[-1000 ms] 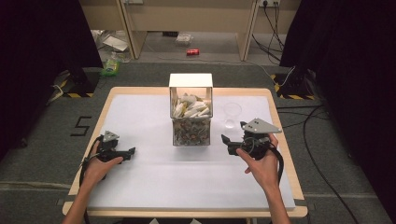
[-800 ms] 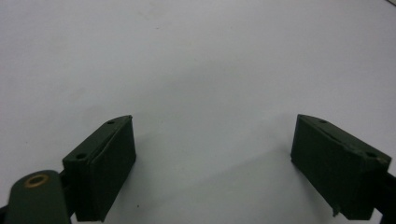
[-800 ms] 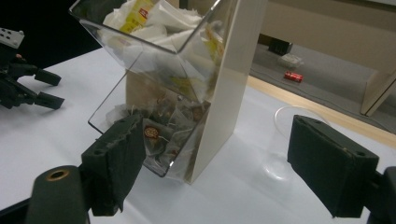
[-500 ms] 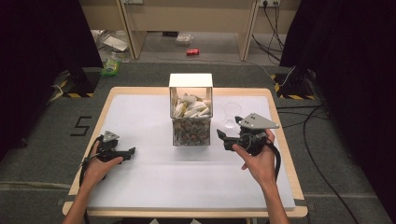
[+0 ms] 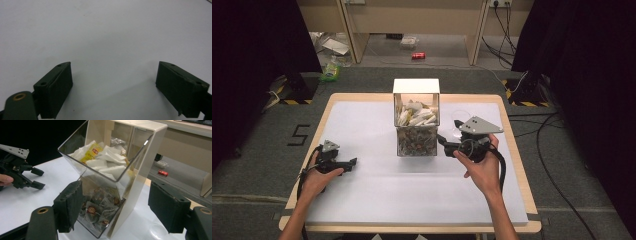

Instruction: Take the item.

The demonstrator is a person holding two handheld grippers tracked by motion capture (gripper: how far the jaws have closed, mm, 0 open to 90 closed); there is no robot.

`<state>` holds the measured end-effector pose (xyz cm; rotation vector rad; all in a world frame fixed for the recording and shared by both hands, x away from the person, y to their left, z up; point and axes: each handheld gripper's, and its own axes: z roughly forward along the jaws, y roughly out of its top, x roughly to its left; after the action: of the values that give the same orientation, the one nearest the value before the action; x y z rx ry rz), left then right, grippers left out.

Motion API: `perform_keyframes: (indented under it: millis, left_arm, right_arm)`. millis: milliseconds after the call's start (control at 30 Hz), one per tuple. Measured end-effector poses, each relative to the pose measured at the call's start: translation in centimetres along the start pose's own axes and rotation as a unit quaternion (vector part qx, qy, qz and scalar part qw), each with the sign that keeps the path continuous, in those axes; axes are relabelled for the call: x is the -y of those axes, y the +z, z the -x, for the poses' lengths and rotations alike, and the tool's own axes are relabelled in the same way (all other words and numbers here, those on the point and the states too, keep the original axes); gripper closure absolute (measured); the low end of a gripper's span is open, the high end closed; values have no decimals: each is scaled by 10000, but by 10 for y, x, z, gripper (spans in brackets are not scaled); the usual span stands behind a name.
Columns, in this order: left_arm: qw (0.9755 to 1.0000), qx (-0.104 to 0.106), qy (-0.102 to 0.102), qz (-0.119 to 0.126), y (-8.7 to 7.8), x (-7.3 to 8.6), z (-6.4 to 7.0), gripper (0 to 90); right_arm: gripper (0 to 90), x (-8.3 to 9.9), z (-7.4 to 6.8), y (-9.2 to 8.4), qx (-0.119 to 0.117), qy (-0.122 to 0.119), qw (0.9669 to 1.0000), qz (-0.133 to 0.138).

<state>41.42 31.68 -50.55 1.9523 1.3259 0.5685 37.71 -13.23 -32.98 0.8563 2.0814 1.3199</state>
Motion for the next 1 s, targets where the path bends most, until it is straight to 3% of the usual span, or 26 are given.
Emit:
perform_keyframes:
  millis: [500,1000]
  left_arm:
    - [10000,2,-2,-6,0,0,0,130]
    - [10000,5,-1,-8,0,0,0,130]
  right_arm:
    - [330,-15,-4,8,-80,-20,9999,91]
    - [382,-39,-8,25,-180,-203,9996,115]
